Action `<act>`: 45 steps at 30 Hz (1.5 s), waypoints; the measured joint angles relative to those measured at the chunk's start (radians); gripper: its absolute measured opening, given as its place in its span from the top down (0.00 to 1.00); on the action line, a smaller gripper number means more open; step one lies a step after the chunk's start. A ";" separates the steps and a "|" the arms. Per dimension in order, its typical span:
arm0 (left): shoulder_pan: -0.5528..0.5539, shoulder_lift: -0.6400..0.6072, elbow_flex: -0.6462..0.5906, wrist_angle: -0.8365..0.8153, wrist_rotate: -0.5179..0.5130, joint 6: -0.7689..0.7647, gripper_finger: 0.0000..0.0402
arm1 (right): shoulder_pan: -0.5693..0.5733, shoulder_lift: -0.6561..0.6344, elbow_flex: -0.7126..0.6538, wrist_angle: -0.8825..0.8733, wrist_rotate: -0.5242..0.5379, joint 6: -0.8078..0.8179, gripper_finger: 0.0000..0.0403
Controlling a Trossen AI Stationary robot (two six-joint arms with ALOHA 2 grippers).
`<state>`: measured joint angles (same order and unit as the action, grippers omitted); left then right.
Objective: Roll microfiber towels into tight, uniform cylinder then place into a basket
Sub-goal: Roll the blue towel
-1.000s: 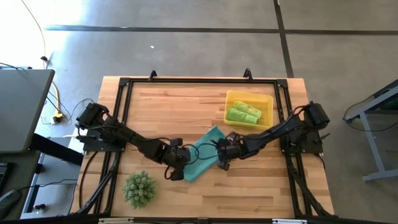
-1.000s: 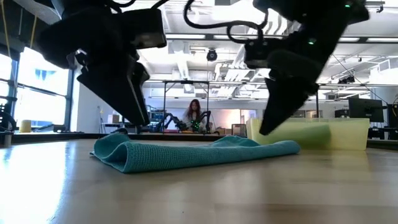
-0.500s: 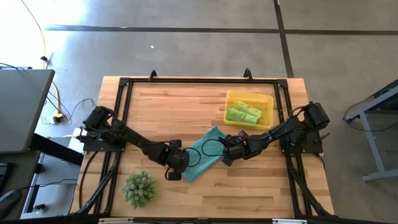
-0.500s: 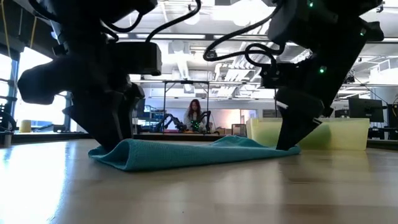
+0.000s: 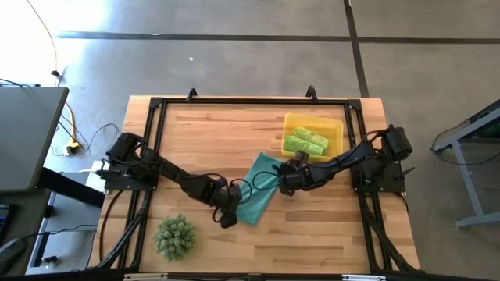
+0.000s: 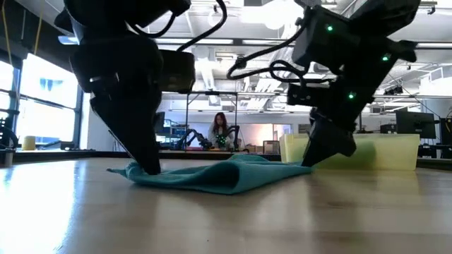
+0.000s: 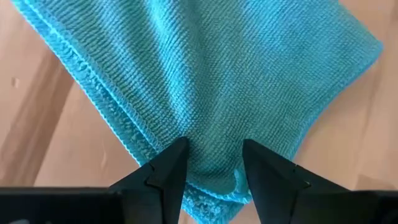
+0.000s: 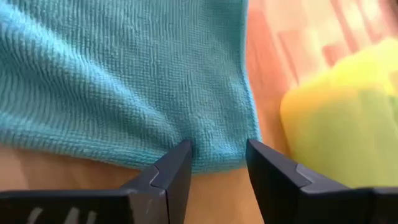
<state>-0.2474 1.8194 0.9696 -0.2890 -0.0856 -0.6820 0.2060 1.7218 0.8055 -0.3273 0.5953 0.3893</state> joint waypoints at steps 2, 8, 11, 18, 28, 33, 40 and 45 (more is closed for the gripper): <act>0.001 -0.011 0.002 -0.012 0.009 0.028 0.63 | -0.011 0.000 0.007 0.022 0.000 -0.045 0.64; 0.012 -0.079 0.066 -0.128 -0.002 0.171 0.63 | -0.018 0.000 0.061 0.050 0.000 -0.051 0.64; 0.012 -0.101 0.074 -0.170 -0.024 0.244 0.63 | -0.018 0.000 0.063 0.081 -0.002 -0.002 0.64; 0.004 -0.121 0.076 -0.191 -0.025 0.325 0.63 | -0.016 0.000 0.063 0.242 -0.085 0.058 0.64; -0.042 -0.119 0.077 -0.187 -0.084 0.375 0.63 | 0.033 0.000 0.063 0.394 -0.238 0.197 0.64; -0.048 -0.099 0.077 -0.133 -0.110 0.327 0.63 | 0.060 0.000 0.063 0.375 -0.279 0.344 0.64; -0.055 -0.025 0.077 -0.108 -0.120 0.316 0.63 | 0.116 0.053 0.063 0.399 -0.296 0.419 0.64; -0.055 0.015 0.075 -0.107 -0.149 0.316 0.63 | 0.143 0.109 0.064 0.444 -0.251 0.415 0.64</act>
<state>-0.3019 1.8341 1.0441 -0.3961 -0.2348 -0.3664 0.3485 1.8304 0.8692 0.1171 0.3442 0.8039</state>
